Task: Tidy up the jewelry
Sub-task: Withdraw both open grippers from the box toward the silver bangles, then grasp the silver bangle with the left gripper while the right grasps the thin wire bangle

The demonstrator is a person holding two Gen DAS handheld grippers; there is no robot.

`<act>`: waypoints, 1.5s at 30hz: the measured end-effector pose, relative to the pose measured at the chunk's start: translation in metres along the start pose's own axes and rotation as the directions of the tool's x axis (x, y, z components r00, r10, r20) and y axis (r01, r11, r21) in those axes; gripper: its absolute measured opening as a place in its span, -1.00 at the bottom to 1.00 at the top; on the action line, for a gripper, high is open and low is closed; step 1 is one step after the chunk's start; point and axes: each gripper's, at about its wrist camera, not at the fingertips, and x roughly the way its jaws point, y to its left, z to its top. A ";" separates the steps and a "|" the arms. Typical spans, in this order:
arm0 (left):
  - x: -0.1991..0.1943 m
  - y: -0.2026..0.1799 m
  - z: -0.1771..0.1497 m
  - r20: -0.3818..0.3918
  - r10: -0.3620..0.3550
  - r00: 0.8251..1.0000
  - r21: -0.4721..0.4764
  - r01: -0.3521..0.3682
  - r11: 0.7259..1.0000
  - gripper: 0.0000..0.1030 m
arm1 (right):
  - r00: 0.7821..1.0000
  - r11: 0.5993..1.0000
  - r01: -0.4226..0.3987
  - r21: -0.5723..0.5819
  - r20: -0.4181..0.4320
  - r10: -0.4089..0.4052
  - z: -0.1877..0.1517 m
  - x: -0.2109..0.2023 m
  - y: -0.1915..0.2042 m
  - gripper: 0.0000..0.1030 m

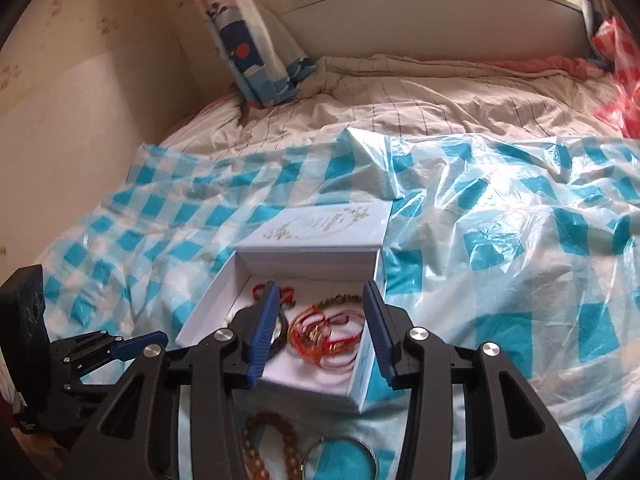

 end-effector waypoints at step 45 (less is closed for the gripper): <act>0.025 -0.002 -0.039 -0.126 -0.043 0.991 0.049 0.049 0.998 -0.87 | 0.920 0.984 0.144 -0.105 -0.352 -0.172 -0.092 0.027 -0.012 -0.16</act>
